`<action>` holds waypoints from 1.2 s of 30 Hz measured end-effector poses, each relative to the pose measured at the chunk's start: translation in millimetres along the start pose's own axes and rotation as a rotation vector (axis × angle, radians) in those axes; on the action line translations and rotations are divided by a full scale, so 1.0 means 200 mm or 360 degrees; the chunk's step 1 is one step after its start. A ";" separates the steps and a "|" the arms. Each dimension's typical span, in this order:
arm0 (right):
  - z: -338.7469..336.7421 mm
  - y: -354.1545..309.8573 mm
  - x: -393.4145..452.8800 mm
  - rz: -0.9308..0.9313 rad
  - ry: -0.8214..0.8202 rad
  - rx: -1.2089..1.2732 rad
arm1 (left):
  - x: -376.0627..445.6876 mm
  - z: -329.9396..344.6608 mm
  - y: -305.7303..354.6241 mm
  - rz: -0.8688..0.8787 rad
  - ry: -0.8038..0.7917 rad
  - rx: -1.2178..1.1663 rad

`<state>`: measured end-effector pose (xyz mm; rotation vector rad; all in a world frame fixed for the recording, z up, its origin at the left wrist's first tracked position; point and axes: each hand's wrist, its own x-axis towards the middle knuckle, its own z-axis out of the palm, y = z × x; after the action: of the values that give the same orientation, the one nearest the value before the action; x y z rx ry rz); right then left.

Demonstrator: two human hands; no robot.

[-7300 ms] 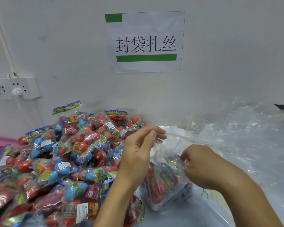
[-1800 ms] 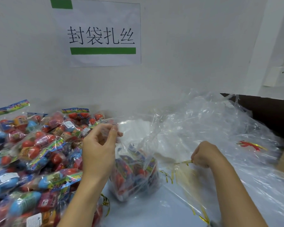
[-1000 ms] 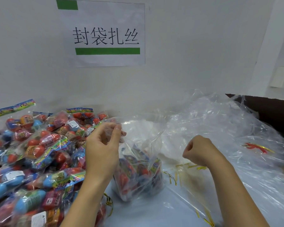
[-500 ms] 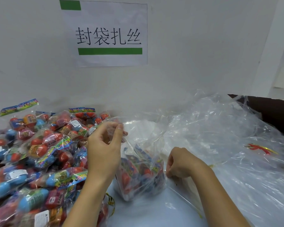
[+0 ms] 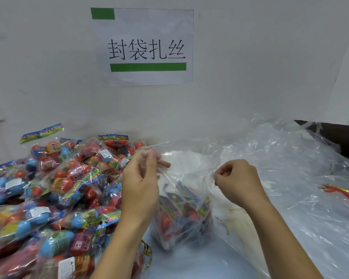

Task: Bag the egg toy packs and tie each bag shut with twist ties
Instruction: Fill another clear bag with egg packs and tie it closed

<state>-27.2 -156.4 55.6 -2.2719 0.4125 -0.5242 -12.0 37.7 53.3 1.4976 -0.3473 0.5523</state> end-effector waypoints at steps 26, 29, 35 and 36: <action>-0.08 -0.09 -0.09 -0.0670 -0.1070 0.0873 | 0.02 -0.04 0.01 0.0024 0.0045 -0.0105; -0.04 -0.11 -0.08 -0.0651 -0.0591 0.0935 | 0.00 -0.02 0.03 0.0041 0.0129 -0.0178; 0.00 -0.11 -0.04 -0.0458 -0.0062 0.1202 | 0.03 -0.08 0.02 0.0150 0.0132 -0.0450; 0.00 -0.12 -0.04 -0.0427 -0.0047 0.1228 | 0.05 -0.10 0.01 0.0132 0.0002 -0.0473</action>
<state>-31.5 -137.3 70.7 -1.5824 -0.1138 -0.6464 -7.9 59.7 58.4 1.2003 -0.4709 0.5414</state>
